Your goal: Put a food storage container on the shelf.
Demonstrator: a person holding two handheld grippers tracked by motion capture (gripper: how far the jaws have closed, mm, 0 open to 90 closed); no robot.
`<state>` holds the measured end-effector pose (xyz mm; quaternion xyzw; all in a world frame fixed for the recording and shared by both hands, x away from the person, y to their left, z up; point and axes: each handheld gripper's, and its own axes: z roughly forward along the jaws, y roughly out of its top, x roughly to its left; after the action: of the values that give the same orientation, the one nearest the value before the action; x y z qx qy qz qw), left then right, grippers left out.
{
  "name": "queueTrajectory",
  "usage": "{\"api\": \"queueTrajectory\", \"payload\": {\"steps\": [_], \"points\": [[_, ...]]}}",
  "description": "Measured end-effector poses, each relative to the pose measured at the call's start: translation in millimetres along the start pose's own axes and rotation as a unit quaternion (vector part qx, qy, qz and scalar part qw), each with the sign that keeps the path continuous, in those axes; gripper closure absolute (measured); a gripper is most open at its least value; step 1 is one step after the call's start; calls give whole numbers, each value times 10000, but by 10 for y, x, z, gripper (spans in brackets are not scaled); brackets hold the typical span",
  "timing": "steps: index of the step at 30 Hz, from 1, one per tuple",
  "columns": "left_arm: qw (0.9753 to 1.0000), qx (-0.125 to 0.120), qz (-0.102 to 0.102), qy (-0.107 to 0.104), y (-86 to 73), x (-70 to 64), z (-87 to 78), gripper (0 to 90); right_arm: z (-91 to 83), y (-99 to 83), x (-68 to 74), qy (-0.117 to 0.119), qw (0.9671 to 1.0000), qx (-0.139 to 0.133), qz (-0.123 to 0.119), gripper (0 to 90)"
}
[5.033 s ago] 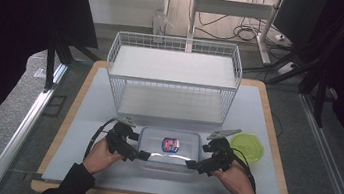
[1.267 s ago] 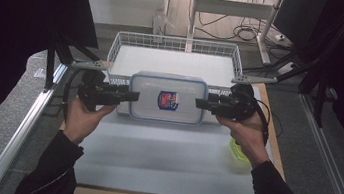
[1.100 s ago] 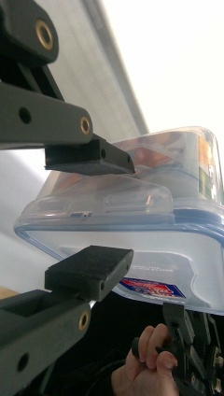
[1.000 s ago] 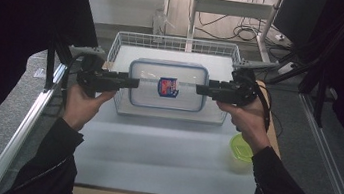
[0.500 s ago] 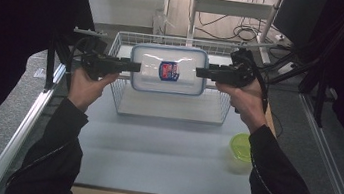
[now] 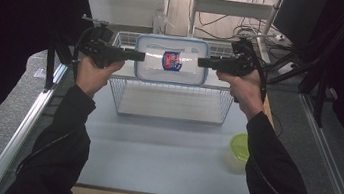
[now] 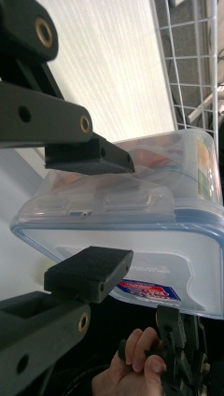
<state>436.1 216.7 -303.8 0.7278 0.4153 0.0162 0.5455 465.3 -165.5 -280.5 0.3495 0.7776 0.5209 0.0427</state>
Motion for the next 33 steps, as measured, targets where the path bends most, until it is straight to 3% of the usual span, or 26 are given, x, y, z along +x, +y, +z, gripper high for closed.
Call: {"api": "queueTrajectory", "payload": {"steps": [4, 9, 13, 18, 27, 33], "points": [[10000, 31, -14, 19, -5, 37, 65, 521, 38, -24, -81, -26, 10000, 10, 50, 491], [9996, 18, 218, 182, 10, 22, 103, 503, 55, -34, -134, -13, 9999, -66, 149, 489], [9989, -33, 365, 301, -17, 12, 123, 479, 74, -31, -129, -104, 9999, -91, 63, 473], [9967, 199, 551, 571, -75, 16, 208, 464, 104, -39, -107, -300, 9995, -64, -73, 423], [9974, 180, 451, 534, -131, 51, 239, 473, 144, 0, -116, -522, 9986, -121, -48, 420], [9977, 83, 452, 501, -133, 43, 219, 471, 189, 37, -52, -1080, 9931, -135, -435, 429]]}}
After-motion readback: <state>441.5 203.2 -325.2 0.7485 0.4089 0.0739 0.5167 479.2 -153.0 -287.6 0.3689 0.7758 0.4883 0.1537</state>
